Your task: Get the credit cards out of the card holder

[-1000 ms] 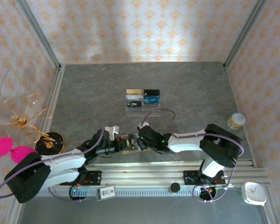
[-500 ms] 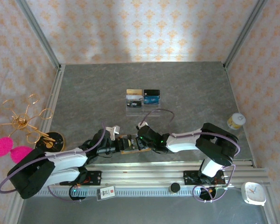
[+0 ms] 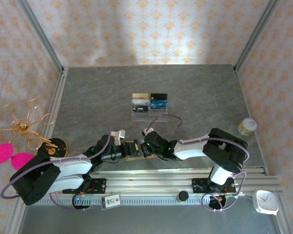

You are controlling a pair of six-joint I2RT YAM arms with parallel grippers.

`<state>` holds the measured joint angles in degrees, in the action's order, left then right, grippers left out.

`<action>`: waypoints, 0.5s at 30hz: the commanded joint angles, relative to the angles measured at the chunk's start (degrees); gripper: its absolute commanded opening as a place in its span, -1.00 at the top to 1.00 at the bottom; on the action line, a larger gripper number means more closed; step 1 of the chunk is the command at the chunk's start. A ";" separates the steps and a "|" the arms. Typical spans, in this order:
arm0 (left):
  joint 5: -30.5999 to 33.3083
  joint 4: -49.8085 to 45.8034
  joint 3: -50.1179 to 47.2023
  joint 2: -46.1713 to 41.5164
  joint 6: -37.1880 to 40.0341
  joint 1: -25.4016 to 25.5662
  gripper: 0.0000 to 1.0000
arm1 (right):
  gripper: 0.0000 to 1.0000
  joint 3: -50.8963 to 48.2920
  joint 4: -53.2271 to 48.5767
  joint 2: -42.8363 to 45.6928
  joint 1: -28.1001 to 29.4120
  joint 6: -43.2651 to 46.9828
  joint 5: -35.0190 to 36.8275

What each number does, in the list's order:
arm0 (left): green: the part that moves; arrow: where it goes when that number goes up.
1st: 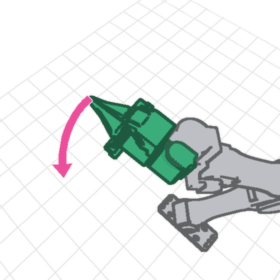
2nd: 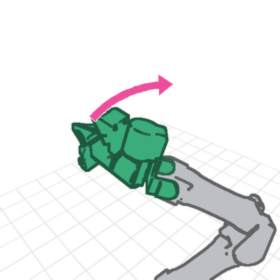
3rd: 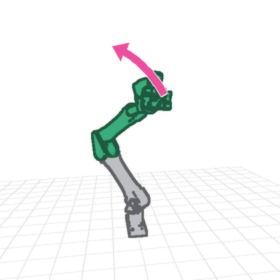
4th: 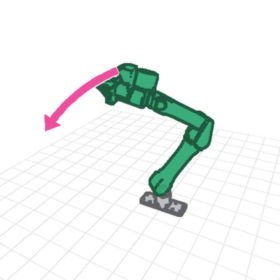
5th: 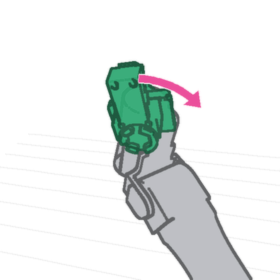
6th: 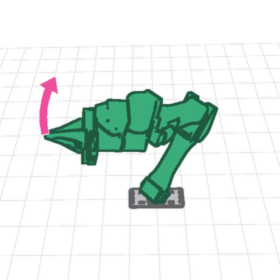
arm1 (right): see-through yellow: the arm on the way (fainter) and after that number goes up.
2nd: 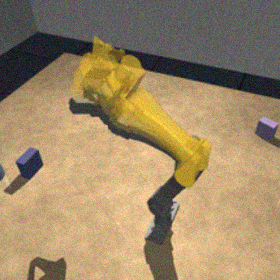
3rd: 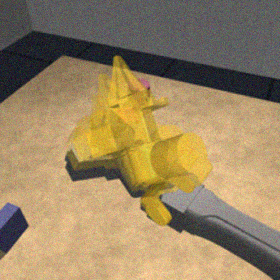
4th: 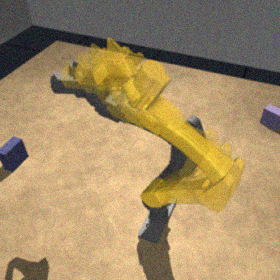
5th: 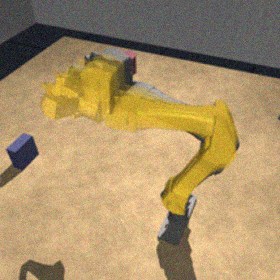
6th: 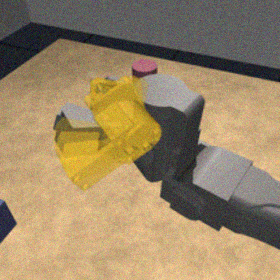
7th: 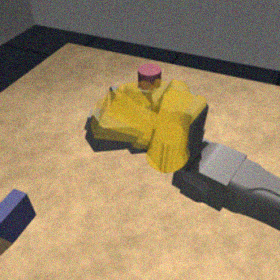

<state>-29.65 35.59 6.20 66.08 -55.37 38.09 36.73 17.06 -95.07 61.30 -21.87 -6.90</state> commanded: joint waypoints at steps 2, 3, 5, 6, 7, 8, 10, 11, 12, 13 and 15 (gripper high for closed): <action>0.28 2.73 -0.48 -1.07 -0.53 -0.21 0.70 | 0.85 -2.12 -5.63 -2.79 0.46 -0.98 -3.04; 0.53 2.05 -0.42 -1.29 -0.36 -0.22 0.73 | 0.85 -2.18 -5.79 -2.69 0.44 -0.99 -2.74; 0.81 0.52 -0.16 -1.48 0.39 -0.20 0.72 | 0.84 -2.25 -5.90 -2.49 0.48 -1.07 -2.67; 1.11 -0.30 0.04 -1.22 0.78 -0.20 0.71 | 0.85 -2.32 -5.98 -2.37 0.48 -1.10 -2.47; 1.16 -0.58 0.15 -0.89 1.06 -0.22 0.73 | 0.85 -2.36 -6.03 -2.24 0.44 -1.22 -2.17; 1.09 -1.00 0.37 -0.41 1.29 -0.28 0.79 | 0.84 -2.45 -6.30 -1.92 0.40 -1.52 -1.44; 1.17 -2.21 0.93 0.39 1.68 -0.36 0.92 | 0.84 -2.69 -6.80 -1.24 0.41 -1.88 -0.07; 1.32 -2.99 1.22 0.53 2.11 -0.29 0.96 | 0.85 -2.80 -7.14 -1.06 0.42 -2.08 0.50; 1.77 -3.71 1.48 0.43 2.50 -0.32 0.99 | 0.84 -2.96 -7.31 -0.87 0.44 -2.28 0.93; 2.10 -4.42 1.63 0.26 2.83 -0.29 1.00 | 0.84 -3.11 -7.30 -0.69 0.46 -2.34 1.00; 3.06 -6.48 2.27 -0.18 3.85 -0.30 1.00 | 0.83 -3.55 -7.18 -0.26 0.46 -2.89 1.62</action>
<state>-28.47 32.51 6.52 66.04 -54.00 38.09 36.07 17.30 -94.59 61.32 -23.35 -6.00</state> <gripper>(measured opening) 0.049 0.082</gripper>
